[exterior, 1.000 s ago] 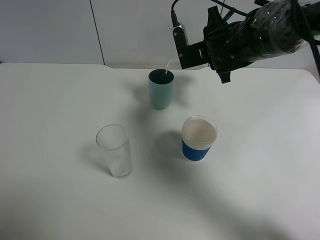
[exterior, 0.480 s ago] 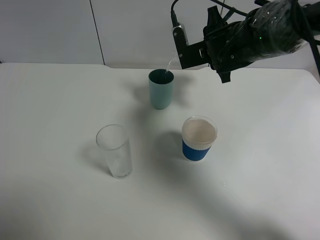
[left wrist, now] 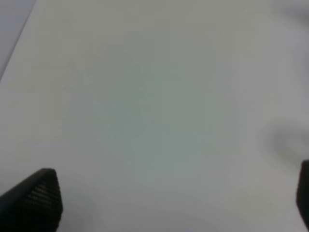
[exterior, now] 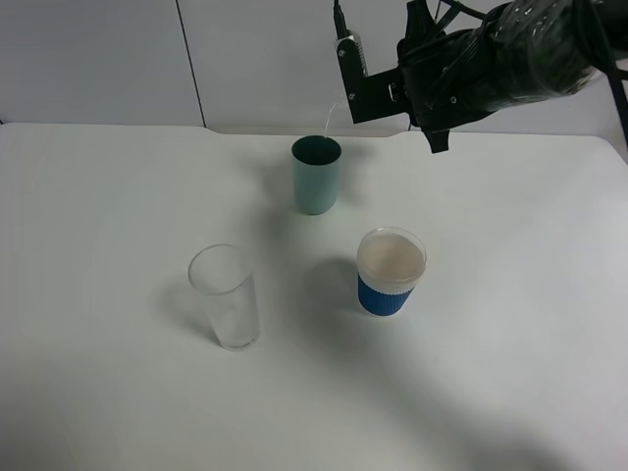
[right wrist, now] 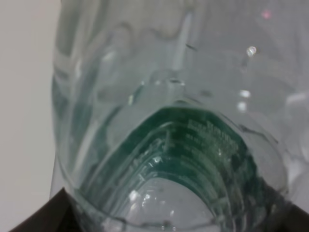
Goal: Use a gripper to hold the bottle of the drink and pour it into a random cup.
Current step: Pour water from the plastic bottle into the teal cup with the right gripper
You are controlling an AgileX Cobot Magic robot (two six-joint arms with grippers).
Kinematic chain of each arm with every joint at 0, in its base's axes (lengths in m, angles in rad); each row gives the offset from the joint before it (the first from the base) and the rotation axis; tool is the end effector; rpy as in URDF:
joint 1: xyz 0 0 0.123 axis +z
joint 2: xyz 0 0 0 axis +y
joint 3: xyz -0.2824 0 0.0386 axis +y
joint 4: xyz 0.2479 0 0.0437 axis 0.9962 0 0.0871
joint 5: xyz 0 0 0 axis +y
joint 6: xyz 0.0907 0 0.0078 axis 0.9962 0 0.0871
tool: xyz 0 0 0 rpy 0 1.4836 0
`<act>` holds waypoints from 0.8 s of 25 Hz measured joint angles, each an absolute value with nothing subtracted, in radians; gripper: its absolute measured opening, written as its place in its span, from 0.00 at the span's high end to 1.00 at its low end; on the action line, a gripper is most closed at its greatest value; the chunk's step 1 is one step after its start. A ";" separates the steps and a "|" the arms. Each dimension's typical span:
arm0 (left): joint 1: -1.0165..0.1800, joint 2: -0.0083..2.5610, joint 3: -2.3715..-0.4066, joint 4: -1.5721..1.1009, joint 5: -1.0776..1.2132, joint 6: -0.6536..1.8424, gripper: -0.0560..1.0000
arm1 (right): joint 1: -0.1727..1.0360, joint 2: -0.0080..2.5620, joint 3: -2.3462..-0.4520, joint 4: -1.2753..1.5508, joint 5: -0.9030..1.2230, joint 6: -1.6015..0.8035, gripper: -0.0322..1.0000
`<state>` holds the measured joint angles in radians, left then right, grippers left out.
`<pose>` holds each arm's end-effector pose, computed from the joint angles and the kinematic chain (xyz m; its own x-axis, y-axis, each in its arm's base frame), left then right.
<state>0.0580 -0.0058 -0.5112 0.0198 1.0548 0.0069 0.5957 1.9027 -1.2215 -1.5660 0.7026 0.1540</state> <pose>-0.0069 0.0012 0.2807 -0.4359 -0.0086 -0.9000 -0.0662 0.9976 0.0225 0.3691 0.1790 0.2162 -0.0881 -0.9698 0.2273 -0.4579 -0.1632 -0.8739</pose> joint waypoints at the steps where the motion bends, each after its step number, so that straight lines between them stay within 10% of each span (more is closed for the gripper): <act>1: 0.058 -0.006 -0.511 0.020 1.055 0.007 0.02 | 0.596 1.903 -1.221 -1.566 0.703 0.151 0.45; 20: 0.058 -0.006 -0.511 0.020 1.055 0.008 0.02 | 0.596 1.936 -1.233 -1.569 0.701 0.077 0.45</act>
